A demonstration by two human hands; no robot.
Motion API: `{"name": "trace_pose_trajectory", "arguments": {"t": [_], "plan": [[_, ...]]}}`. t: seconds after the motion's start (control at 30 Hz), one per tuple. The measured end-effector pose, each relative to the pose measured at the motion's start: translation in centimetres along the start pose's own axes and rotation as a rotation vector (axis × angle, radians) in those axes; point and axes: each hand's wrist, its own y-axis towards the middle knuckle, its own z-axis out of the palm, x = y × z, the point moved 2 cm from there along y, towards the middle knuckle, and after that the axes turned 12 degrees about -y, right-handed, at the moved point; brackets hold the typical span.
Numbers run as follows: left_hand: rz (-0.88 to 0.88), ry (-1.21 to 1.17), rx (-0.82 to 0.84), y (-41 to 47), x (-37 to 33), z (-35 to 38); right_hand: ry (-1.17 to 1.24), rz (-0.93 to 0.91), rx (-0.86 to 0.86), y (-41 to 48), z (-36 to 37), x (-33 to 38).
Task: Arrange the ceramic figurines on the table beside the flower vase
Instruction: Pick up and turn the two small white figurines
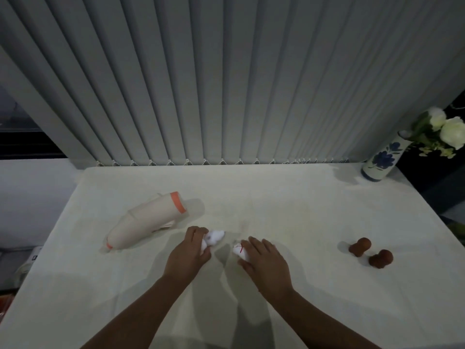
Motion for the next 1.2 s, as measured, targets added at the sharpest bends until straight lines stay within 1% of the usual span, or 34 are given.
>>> {"name": "trace_pose_trajectory", "arguments": {"t": [0.13,0.27,0.37,0.5,0.63,0.73,0.83,0.97,1.07,1.13,1.2], "plan": [[0.014,0.013,-0.049,0.4,-1.0,0.3,0.047,0.002,-0.036,0.0,-0.6,-1.1],[0.021,0.015,-0.085,1.1,-2.9,1.2,0.244,0.052,0.046,-0.6,-0.7,-3.2],[0.053,0.051,-0.079,2.2,-4.2,1.8,0.307,0.078,0.032,-1.1,-1.1,-5.2],[0.076,0.034,-0.013,4.4,-6.2,3.2,0.363,0.101,0.010,-0.6,-2.3,-8.1],[0.135,0.070,0.082,6.7,-9.4,5.0,0.410,0.057,-0.001,0.5,-3.8,-11.2],[0.171,0.042,0.160,8.3,-11.2,6.6,0.408,0.050,0.040,0.9,-4.4,-13.2],[0.202,0.068,0.223,10.0,-12.4,7.9,0.389,0.056,0.018,0.9,-4.6,-14.8],[0.197,0.012,0.345,11.7,-14.6,8.8,0.388,0.082,0.013,1.3,-4.8,-16.6],[0.248,0.093,0.407,13.0,-15.0,9.5,0.385,0.066,0.059,2.1,-4.8,-17.7],[0.257,0.160,0.443,13.7,-15.0,9.9,0.378,0.092,0.110,2.5,-4.5,-18.6],[0.263,0.249,0.445,14.3,-15.4,10.3,0.377,0.120,0.134,2.9,-4.0,-19.4]]}}
